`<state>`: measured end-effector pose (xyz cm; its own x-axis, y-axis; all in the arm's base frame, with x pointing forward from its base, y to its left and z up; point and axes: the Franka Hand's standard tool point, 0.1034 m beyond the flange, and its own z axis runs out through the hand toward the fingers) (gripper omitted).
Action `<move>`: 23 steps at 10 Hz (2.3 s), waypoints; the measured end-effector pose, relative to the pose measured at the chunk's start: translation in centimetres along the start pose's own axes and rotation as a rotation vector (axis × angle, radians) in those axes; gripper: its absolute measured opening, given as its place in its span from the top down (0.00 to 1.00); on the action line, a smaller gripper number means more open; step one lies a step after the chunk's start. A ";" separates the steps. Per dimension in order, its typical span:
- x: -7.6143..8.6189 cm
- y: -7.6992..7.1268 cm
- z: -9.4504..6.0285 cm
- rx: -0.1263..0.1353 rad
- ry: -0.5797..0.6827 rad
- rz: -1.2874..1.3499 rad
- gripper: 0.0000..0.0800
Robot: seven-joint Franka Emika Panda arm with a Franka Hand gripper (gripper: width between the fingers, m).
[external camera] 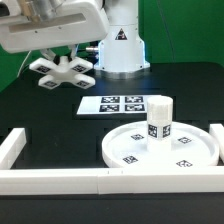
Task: Assemble round table
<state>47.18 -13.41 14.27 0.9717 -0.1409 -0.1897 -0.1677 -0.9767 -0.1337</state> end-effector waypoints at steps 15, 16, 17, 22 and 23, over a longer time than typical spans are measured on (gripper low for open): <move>6.1 -0.1 2.5 -0.085 0.367 -0.025 0.75; 7.2 0.1 3.2 -0.090 0.364 -0.024 0.75; 7.9 -0.1 3.9 -0.098 0.379 -0.012 0.75; 7.4 -1.4 5.6 -0.153 0.452 -0.021 0.75; 7.4 -0.4 5.0 -0.212 0.524 -0.035 0.75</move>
Offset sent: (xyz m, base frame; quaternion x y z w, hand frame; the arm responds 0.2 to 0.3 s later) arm 0.0000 0.0000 0.0000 0.0000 0.1296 0.0000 0.9916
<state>53.62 -13.30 8.07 0.9380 -0.1162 0.3266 -0.1490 -0.9858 0.0772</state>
